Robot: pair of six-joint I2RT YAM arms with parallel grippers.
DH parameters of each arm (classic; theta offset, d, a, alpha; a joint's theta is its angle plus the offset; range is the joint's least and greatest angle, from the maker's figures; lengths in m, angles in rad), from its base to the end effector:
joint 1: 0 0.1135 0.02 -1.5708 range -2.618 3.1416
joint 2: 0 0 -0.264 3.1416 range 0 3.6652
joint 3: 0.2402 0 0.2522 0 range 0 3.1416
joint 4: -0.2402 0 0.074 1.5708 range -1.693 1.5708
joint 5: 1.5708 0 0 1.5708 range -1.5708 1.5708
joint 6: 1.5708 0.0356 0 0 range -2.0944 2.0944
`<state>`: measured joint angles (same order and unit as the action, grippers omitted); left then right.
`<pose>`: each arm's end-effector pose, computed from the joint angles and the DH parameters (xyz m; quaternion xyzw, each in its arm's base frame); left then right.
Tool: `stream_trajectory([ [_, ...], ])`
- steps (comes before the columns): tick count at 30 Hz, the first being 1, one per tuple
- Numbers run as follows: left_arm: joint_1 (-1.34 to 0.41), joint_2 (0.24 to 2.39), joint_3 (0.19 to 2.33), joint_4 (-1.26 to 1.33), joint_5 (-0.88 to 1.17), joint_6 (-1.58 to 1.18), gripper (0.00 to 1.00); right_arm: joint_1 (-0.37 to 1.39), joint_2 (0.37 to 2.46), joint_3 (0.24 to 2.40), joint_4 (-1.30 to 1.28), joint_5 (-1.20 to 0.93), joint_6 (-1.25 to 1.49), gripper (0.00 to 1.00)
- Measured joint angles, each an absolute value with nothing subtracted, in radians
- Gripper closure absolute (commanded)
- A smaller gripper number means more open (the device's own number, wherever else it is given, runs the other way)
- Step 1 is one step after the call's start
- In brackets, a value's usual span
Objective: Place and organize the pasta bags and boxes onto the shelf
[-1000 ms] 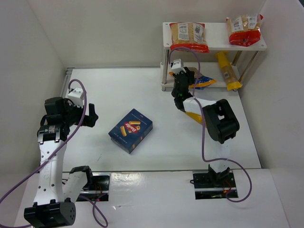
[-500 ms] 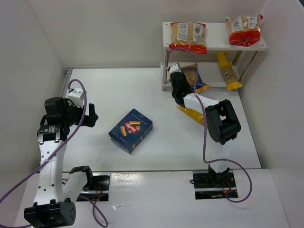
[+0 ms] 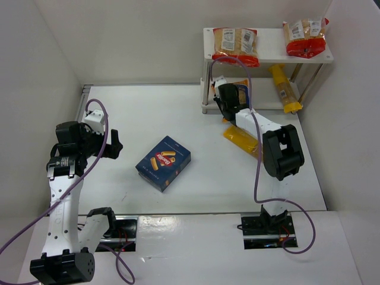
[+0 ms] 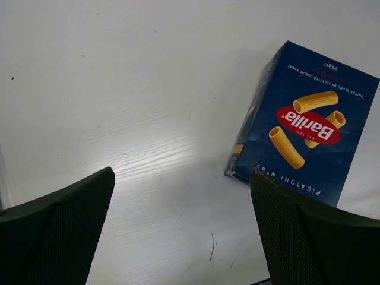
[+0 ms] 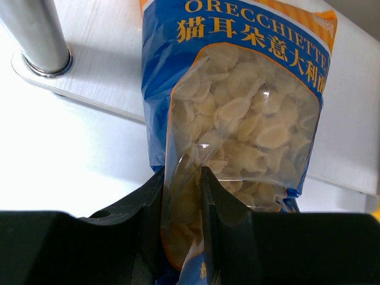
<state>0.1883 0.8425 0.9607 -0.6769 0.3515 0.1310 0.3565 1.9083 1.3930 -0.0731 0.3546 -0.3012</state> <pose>0.1708 0.0201 0.3420 0.0601 0.8633 -0.0751 0.4955 0.4161 0.1418 0.2345 -0.2016 0.8483 -0.1426 0.4684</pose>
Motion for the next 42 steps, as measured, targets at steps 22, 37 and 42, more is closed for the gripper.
stream_trajectory([
  [22,0.188,0.840,0.961,-0.677,0.352,0.131,0.00,0.336,2.006,1.509,-0.035,0.345,-0.343,1.00],
  [37,0.189,0.830,0.961,-0.677,0.351,0.131,0.00,0.345,1.927,1.436,-0.025,0.297,-0.332,0.20],
  [42,0.188,0.828,0.961,-0.677,0.351,0.131,0.00,0.370,1.766,1.372,-0.056,0.266,-0.303,0.17],
])
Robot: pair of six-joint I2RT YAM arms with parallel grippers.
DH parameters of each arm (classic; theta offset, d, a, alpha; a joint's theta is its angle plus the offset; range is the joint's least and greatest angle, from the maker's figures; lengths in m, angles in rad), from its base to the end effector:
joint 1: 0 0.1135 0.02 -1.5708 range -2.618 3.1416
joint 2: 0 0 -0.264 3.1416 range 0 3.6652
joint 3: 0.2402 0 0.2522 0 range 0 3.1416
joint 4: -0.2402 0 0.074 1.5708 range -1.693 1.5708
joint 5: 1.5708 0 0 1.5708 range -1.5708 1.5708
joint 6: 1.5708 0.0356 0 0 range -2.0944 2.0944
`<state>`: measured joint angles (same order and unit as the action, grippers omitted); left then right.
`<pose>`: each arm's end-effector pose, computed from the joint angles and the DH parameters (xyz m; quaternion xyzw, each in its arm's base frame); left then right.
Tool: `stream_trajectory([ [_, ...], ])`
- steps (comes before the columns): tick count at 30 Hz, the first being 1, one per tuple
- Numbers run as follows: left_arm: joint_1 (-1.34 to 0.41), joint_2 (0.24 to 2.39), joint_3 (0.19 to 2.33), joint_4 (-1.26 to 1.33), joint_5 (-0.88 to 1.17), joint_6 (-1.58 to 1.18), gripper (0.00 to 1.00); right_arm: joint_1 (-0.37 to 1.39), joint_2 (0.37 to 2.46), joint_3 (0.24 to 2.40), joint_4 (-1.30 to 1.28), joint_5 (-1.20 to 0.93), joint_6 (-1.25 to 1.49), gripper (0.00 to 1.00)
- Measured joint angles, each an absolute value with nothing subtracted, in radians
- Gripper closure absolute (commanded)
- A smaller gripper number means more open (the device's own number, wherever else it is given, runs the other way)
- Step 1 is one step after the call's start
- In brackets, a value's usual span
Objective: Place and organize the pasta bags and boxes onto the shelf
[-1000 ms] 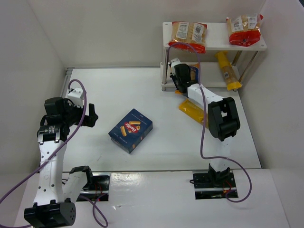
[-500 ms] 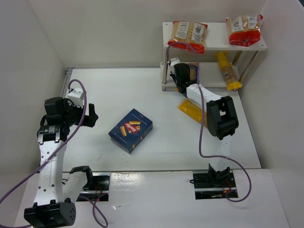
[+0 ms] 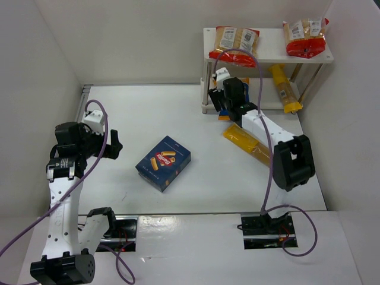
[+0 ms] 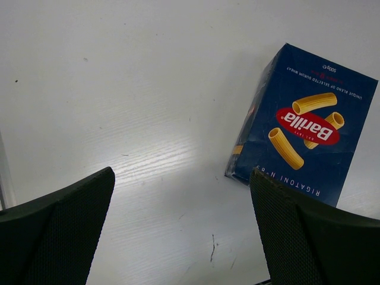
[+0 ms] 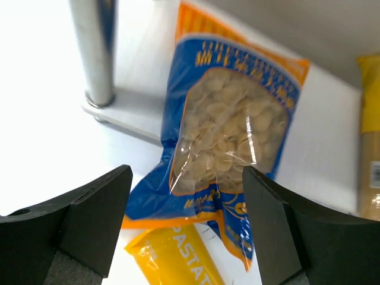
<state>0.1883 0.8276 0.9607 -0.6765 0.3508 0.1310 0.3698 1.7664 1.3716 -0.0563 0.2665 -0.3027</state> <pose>0.1675 0.0195 0.3443 0.0612 0.8597 -0.0731 0.5019 0.3931 0.1423 0.2864 -0.2105 0.8161 -0.0949 0.5298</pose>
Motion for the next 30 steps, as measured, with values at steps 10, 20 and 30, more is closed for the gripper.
stream_trajectory([
  [10,0.188,0.820,0.961,-0.677,0.350,0.131,0.00,0.380,1.626,1.184,-0.045,0.255,-0.315,0.12],
  [20,0.188,0.810,0.961,-0.677,0.347,0.131,0.00,0.379,1.677,1.028,0.032,0.342,-0.459,0.11],
  [30,0.188,0.809,0.961,-0.677,0.346,0.131,0.00,0.379,1.748,0.985,0.283,0.494,-0.703,0.11],
])
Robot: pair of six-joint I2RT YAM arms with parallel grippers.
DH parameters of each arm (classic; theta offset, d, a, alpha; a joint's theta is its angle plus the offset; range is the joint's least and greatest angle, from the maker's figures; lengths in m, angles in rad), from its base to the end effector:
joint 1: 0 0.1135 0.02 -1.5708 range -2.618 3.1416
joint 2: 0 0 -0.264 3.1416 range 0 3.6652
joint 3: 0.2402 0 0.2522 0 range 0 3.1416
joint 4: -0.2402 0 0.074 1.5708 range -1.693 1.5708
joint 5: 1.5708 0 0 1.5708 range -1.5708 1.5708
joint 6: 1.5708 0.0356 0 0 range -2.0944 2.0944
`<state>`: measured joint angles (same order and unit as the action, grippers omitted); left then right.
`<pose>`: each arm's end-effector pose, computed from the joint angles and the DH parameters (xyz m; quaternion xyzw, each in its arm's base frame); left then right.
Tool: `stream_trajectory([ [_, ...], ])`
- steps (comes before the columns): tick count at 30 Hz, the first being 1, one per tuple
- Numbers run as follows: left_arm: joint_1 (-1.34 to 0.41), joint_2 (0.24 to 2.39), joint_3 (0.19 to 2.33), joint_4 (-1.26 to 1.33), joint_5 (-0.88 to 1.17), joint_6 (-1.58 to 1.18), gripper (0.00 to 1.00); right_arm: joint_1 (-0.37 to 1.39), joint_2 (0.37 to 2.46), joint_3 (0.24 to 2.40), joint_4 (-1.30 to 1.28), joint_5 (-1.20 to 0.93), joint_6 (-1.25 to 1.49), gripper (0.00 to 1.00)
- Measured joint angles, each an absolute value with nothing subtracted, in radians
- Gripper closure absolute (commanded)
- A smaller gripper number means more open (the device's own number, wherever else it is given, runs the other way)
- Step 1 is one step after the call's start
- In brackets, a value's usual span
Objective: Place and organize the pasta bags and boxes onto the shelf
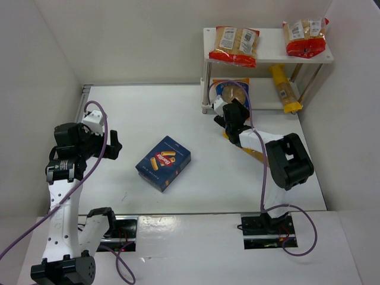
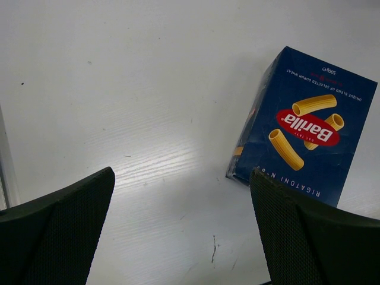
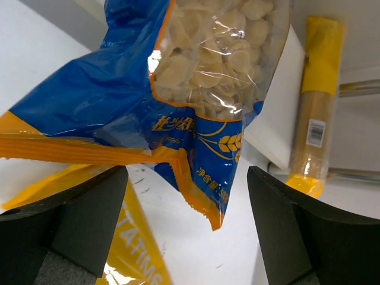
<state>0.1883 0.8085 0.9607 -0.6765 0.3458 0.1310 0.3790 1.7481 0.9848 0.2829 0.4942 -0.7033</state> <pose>0.1631 0.0188 0.3471 0.0615 0.8554 -0.0689 0.5097 0.3578 0.1243 0.1987 -0.3183 0.7759 -0.2876 0.4625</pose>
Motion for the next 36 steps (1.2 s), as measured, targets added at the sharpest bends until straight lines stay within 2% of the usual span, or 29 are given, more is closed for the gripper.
stream_trajectory([
  [11,0.188,0.808,0.961,-0.677,0.346,0.131,0.00,0.379,1.795,0.972,0.344,0.510,-0.858,0.12],
  [15,0.188,0.807,0.961,-0.677,0.346,0.131,0.00,0.379,1.860,0.973,0.382,0.521,-0.896,0.24],
  [16,0.188,0.806,0.961,-0.677,0.346,0.131,0.00,0.379,1.874,0.973,0.383,0.523,-0.900,0.24],
  [18,0.188,0.804,0.961,-0.677,0.346,0.131,0.00,0.379,1.900,0.973,0.382,0.529,-0.912,0.30],
  [19,0.188,0.802,0.961,-0.677,0.345,0.131,0.00,0.379,1.909,0.974,0.383,0.534,-0.915,0.40],
  [21,0.188,0.801,0.961,-0.677,0.346,0.131,0.00,0.378,1.922,0.978,0.385,0.539,-0.922,0.52],
  [22,0.189,0.801,0.961,-0.677,0.346,0.131,0.00,0.377,1.924,0.978,0.385,0.540,-0.923,0.64],
  [26,0.188,0.801,0.961,-0.677,0.345,0.131,0.00,0.374,1.924,0.990,0.389,0.545,-0.921,0.87],
  [30,0.188,0.801,0.961,-0.677,0.345,0.131,0.00,0.370,1.924,1.001,0.387,0.547,-0.912,0.99],
  [36,0.188,0.801,0.961,-0.677,0.345,0.131,0.00,0.369,1.919,1.008,0.380,0.547,-0.905,1.00],
])
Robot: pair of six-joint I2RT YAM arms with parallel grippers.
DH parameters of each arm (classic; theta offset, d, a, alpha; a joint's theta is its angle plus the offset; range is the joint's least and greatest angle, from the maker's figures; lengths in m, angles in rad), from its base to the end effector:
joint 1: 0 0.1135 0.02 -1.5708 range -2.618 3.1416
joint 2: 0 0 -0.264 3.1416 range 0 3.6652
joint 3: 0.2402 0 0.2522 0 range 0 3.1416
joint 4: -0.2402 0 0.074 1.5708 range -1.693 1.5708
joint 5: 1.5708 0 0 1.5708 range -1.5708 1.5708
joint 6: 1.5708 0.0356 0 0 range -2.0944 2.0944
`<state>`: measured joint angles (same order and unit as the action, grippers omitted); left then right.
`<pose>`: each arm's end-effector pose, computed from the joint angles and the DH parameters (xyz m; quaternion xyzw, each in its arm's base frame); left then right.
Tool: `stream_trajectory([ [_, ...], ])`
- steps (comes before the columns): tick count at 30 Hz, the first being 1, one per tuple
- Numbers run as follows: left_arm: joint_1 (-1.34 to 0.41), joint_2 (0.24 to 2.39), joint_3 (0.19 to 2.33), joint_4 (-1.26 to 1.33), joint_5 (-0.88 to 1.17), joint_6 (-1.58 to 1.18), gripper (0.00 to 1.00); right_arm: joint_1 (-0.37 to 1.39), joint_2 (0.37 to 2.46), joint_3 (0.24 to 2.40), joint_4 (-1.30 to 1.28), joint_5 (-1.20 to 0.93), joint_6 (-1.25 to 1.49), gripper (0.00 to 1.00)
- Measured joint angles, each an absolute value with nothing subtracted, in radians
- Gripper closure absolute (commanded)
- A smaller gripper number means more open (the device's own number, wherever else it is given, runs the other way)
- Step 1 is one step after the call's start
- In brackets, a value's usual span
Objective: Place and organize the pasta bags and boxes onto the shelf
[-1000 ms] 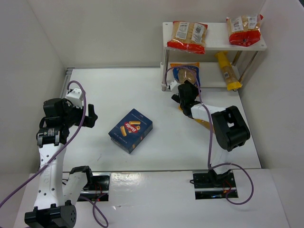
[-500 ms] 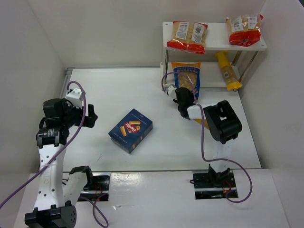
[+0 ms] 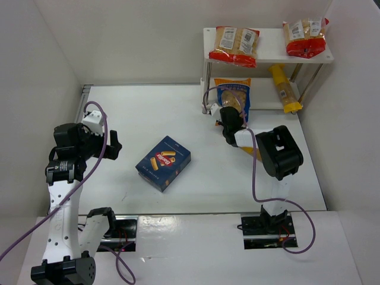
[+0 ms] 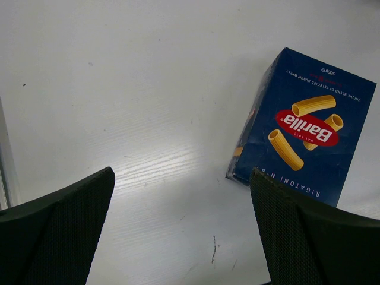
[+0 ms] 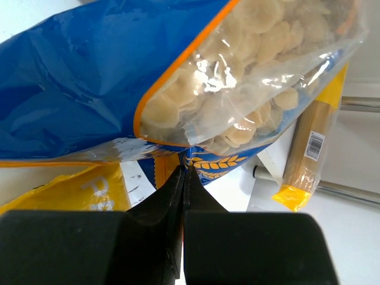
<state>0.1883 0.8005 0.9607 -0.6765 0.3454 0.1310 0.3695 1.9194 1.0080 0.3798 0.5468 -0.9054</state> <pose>0.1613 0.0185 0.3482 0.0620 0.8535 -0.0678 0.5130 0.3775 0.1264 0.1518 -0.3897 0.7514 -0.3526 0.3990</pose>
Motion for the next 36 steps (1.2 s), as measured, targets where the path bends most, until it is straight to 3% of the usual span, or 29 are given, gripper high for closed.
stream_trajectory([
  [14,0.188,0.801,0.961,-0.677,0.345,0.131,0.00,0.367,1.846,1.088,0.359,0.538,-0.872,1.00],
  [36,0.188,0.801,0.959,-0.676,0.345,0.131,0.00,0.367,1.905,1.164,0.427,0.540,-0.877,1.00],
])
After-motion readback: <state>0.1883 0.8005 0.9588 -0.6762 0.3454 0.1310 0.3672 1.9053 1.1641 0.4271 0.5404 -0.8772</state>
